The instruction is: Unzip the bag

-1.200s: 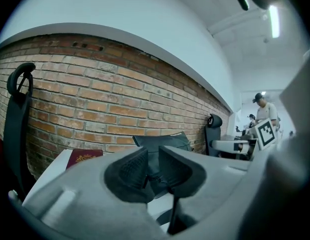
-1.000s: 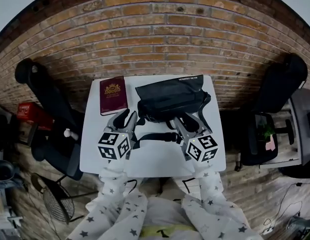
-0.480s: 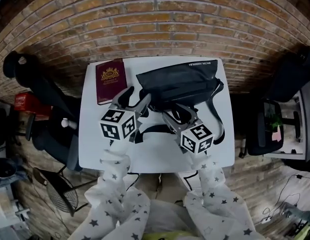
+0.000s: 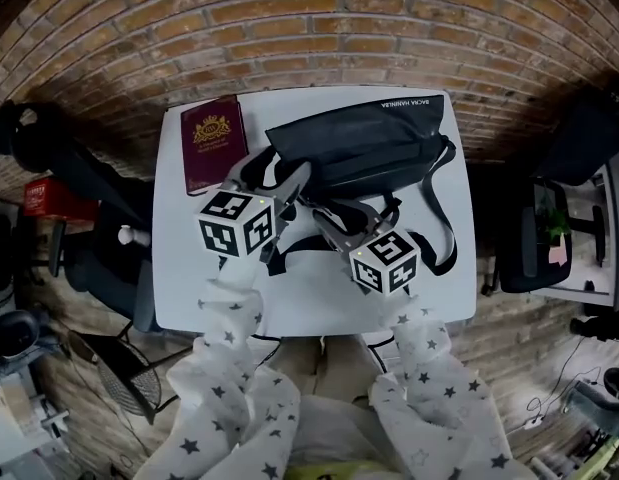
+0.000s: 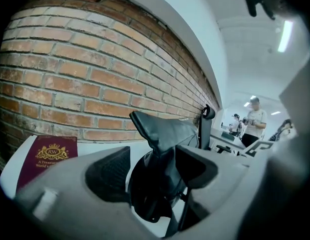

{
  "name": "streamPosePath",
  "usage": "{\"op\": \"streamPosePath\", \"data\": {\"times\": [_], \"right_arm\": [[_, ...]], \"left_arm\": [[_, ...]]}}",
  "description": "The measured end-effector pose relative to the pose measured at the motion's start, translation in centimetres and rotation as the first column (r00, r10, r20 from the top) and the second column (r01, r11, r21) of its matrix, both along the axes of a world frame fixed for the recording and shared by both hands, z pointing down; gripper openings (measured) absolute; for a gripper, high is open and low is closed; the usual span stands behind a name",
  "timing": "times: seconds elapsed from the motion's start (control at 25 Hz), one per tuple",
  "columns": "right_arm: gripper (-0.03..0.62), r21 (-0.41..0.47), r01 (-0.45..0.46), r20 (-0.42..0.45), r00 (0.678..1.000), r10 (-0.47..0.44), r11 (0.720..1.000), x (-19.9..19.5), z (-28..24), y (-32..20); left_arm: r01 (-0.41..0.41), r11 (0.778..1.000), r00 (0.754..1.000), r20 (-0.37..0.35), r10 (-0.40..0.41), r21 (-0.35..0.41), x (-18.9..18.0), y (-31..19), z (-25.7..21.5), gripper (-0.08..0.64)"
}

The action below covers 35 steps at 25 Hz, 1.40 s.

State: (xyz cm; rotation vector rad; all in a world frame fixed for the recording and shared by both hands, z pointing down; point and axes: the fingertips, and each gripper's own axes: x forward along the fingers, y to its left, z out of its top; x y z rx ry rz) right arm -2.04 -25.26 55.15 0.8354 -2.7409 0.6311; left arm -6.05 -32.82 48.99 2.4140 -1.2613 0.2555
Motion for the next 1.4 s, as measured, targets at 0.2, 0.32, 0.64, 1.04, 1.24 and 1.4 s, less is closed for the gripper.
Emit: {"op": "streamPosePath", "data": {"times": [0.2,0.32,0.64,1.04,1.24,1.4], "right_arm": [[0.051,0.012,-0.006,-0.024,1.000,0.006,1.000,0.0,0.1,0.0],[0.025,0.024,-0.003,-0.035,0.999,0.004,1.000,-0.1,0.1,0.1],[0.021,0.018,-0.036,-0.043,0.998,0.037,0.999,0.2,-0.1,0.0],[0.020,0.019,-0.137,-0.062,0.989,0.138,0.990,1.7,-0.2,-1.4],[0.020,0.018,-0.163,-0.068,0.984,0.164,0.987,2.3,-0.2,-2.0],[0.020,0.013,-0.167,-0.074,0.983,0.167,0.986,2.9,-0.3,-2.2]], "left_arm": [[-0.042,0.999,0.999,-0.002,0.042,0.002,0.7,0.0,0.1,0.212],[-0.061,0.998,0.998,0.004,0.061,0.010,0.9,0.0,0.0,0.176],[-0.092,0.995,0.995,0.038,0.091,0.030,0.9,0.4,0.3,0.147],[-0.120,0.992,0.991,0.058,0.117,0.049,0.9,0.4,0.4,0.133],[-0.124,0.991,0.990,0.066,0.121,0.046,0.9,0.5,0.4,0.130],[-0.119,0.992,0.991,0.073,0.116,0.041,0.9,0.5,0.5,0.130]]}}
